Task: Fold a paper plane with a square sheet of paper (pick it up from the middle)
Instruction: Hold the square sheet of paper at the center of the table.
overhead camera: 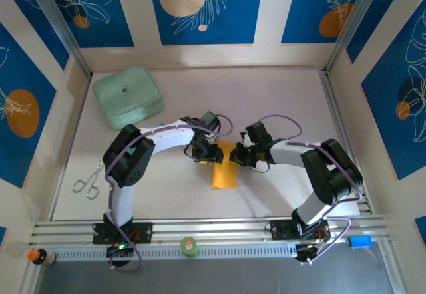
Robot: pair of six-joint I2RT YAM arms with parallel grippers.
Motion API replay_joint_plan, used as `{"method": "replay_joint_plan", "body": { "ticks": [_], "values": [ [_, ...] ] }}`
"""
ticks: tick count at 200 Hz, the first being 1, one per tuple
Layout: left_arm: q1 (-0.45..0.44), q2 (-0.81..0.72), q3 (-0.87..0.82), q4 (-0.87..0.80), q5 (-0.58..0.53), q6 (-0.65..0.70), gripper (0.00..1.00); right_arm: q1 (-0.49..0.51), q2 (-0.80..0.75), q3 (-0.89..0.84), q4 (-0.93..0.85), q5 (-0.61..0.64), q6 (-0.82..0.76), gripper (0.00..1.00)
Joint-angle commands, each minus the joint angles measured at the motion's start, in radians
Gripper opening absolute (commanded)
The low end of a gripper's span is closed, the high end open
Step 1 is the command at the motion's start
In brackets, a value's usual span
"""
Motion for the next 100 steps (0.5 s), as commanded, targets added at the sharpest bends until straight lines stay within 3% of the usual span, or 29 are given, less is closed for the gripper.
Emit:
{"method": "replay_joint_plan", "body": {
  "ticks": [1,37,100],
  "values": [
    [0.005,0.095,-0.031,0.062,-0.065,0.019,0.55,0.009,0.030,-0.040,0.007,0.014,-0.009,0.00],
    [0.004,0.077,-0.037,0.076,-0.054,-0.001,0.55,0.001,0.052,-0.086,0.044,0.062,-0.089,0.00],
    [0.013,-0.154,-0.090,0.106,-0.134,-0.067,0.63,-0.036,0.089,-0.034,0.078,-0.046,-0.347,0.00]
  ]
}}
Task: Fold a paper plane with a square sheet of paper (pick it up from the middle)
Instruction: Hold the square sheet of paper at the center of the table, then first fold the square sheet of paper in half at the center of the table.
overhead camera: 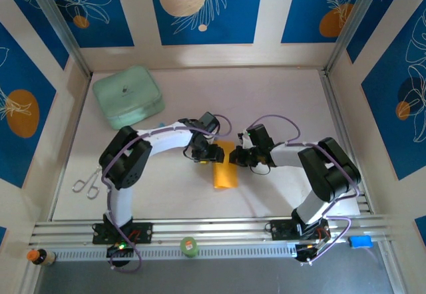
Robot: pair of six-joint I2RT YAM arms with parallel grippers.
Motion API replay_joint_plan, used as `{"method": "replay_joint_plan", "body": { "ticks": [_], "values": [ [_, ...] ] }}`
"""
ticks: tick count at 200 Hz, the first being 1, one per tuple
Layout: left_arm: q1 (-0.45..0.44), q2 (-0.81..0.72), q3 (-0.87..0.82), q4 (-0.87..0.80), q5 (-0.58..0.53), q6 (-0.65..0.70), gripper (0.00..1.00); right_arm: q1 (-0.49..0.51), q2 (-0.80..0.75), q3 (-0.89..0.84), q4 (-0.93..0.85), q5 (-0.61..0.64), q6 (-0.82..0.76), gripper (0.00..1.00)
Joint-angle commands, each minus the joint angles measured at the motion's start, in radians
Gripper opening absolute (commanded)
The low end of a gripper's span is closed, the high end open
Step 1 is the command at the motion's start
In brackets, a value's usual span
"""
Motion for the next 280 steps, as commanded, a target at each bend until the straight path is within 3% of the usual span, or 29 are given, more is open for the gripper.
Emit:
{"method": "replay_joint_plan", "body": {
  "ticks": [1,36,71,110,170,280],
  "values": [
    [0.018,-0.099,-0.040,0.046,-0.115,-0.032,0.63,-0.012,0.065,0.018,-0.052,0.002,-0.148,0.00],
    [0.044,-0.220,-0.135,0.218,-0.019,-0.050,0.60,-0.020,0.107,0.062,-0.092,-0.008,-0.208,0.00],
    [0.076,-0.186,-0.187,0.449,0.226,-0.106,0.26,-0.036,0.106,0.055,-0.083,-0.013,-0.194,0.00],
    [0.082,-0.098,-0.184,0.547,0.312,-0.161,0.02,-0.039,0.108,0.056,-0.087,-0.010,-0.188,0.00],
    [0.104,-0.045,-0.218,0.602,0.339,-0.190,0.00,-0.042,0.109,0.056,-0.090,-0.007,-0.185,0.00],
    [0.131,-0.015,-0.326,0.558,0.267,-0.122,0.00,-0.042,0.117,0.060,-0.092,-0.010,-0.185,0.00]
  ]
}}
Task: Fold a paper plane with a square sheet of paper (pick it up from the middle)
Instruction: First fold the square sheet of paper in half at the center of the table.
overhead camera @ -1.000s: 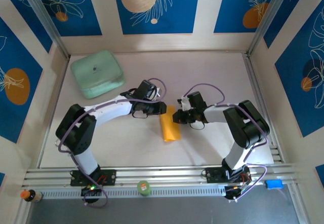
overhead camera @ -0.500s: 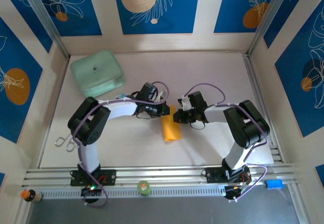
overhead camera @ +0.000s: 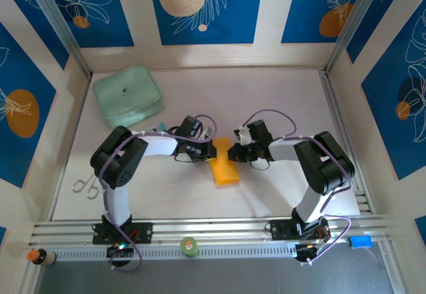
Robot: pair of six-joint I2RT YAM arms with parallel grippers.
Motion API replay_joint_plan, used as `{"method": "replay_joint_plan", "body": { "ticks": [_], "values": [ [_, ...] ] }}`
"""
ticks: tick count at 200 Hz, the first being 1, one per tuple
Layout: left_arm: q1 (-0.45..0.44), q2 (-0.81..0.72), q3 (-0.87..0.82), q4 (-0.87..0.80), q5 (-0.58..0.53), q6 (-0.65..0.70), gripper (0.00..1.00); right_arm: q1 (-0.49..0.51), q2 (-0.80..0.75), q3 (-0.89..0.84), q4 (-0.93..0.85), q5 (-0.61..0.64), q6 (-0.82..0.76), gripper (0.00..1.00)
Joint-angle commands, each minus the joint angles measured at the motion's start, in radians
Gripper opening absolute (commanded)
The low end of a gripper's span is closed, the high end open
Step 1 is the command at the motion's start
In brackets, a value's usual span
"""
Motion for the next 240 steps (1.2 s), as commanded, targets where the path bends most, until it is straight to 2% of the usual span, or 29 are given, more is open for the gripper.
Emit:
{"method": "replay_joint_plan", "body": {
  "ticks": [1,42,96,185,240],
  "values": [
    [0.013,0.014,-0.026,-0.033,-0.033,0.043,0.00,-0.012,0.046,-0.008,-0.085,0.053,-0.020,0.00],
    [0.019,0.009,-0.042,-0.046,-0.044,0.070,0.00,-0.011,0.048,-0.006,-0.087,0.054,-0.020,0.00],
    [0.033,-0.024,0.067,-0.066,-0.004,0.061,0.09,-0.011,0.050,-0.006,-0.090,0.057,-0.020,0.00],
    [0.073,0.100,0.067,-0.015,0.019,0.043,0.08,-0.009,0.056,0.000,-0.097,0.060,-0.023,0.00],
    [0.089,0.074,0.110,-0.048,0.062,0.043,0.09,-0.008,0.059,0.002,-0.100,0.064,-0.023,0.00]
  ]
}}
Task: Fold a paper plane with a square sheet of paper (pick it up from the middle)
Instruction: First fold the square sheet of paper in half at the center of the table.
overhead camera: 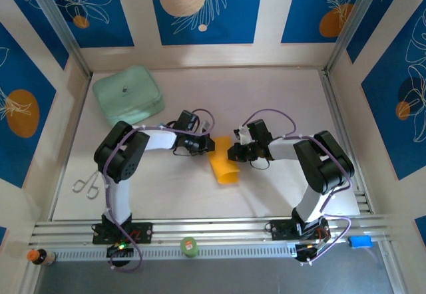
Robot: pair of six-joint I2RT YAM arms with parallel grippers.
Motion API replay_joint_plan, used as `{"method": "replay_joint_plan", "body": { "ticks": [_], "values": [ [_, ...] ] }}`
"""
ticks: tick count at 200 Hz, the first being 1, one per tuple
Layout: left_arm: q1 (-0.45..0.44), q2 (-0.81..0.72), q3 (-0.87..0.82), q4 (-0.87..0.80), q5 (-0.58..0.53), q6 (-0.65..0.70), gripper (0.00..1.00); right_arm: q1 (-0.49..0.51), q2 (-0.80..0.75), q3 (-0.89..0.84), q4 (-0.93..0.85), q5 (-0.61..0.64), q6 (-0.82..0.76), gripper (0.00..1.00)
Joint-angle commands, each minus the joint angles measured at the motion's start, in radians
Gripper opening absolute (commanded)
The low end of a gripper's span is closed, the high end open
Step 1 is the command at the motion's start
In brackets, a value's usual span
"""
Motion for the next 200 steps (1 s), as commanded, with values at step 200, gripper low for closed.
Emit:
{"method": "replay_joint_plan", "body": {
  "ticks": [200],
  "values": [
    [0.122,0.136,0.166,-0.071,-0.006,0.047,0.12,0.010,0.063,0.002,-0.102,0.090,-0.033,0.00]
  ]
}}
